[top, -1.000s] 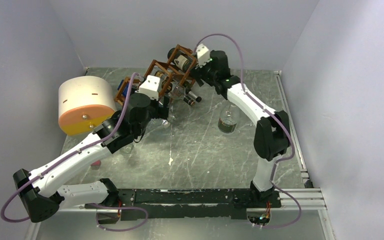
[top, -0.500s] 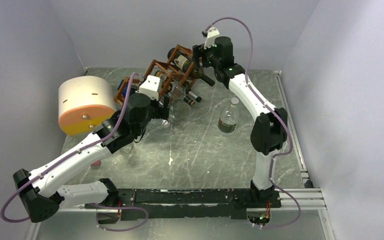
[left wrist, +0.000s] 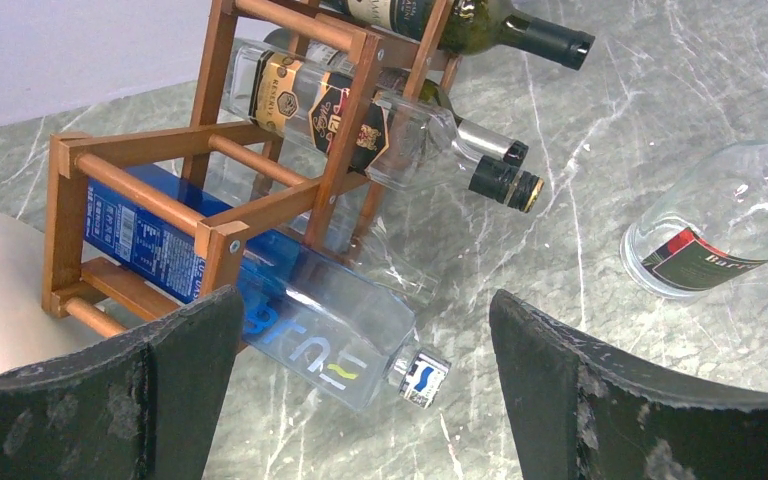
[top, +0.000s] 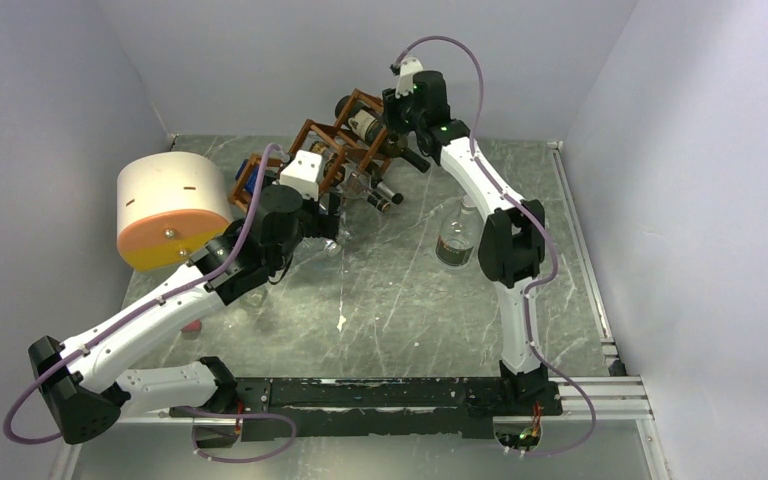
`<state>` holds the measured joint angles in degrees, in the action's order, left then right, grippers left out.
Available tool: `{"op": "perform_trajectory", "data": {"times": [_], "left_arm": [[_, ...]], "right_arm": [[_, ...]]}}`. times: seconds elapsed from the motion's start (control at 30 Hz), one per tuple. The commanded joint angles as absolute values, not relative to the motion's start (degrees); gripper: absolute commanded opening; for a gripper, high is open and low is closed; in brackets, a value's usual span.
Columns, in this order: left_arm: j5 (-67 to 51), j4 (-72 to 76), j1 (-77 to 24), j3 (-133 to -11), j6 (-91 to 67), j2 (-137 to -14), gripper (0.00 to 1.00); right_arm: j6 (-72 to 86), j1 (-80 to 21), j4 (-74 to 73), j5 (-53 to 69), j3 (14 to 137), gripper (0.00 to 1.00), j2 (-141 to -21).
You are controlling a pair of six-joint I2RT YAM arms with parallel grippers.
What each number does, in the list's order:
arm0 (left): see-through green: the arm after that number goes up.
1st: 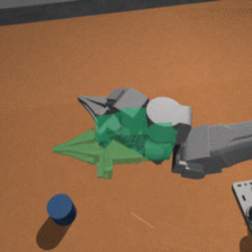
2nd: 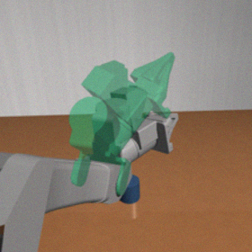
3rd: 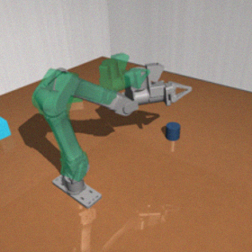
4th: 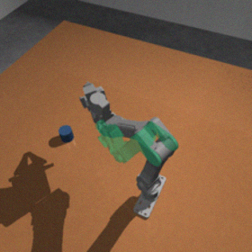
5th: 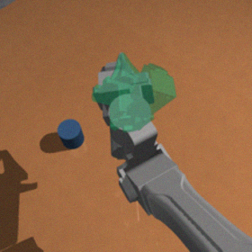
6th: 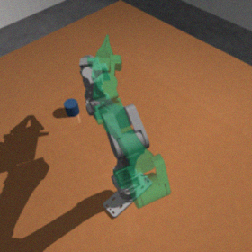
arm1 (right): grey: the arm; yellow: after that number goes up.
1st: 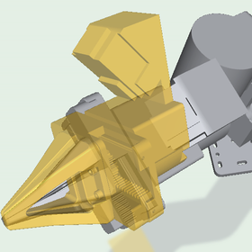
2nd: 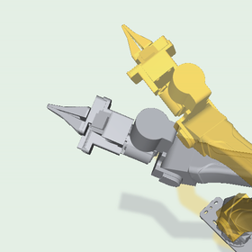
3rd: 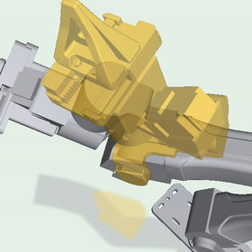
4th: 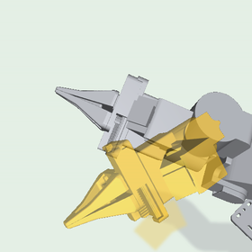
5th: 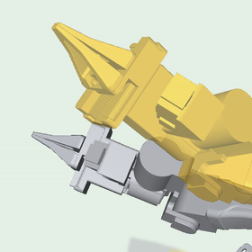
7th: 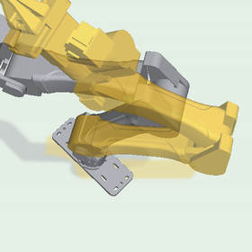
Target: Put the wine bottle on the wine rack
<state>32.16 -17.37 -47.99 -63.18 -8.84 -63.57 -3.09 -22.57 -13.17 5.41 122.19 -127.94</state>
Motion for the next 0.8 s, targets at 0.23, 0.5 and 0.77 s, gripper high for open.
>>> {"op": "perform_trajectory", "data": {"times": [0.23,0.5,0.77], "left_arm": [[30.7,-17.3,-47.0,-64.9,-9.2,-63.6,0.96],[30.3,-17.5,-46.9,-65.0,-9.6,-63.6,0.96],[30.0,-17.7,-46.9,-65.1,-10.0,-63.3,0.96]], "right_arm": [[-9.3,-23.3,-15.7,0.8,111.2,0.19,-118.2],[-8.8,-23.2,-17.1,-6.1,103.8,0.18,-111.2],[-5.7,-23.2,-17.3,-2.4,101.5,0.70,-105.1]]}}
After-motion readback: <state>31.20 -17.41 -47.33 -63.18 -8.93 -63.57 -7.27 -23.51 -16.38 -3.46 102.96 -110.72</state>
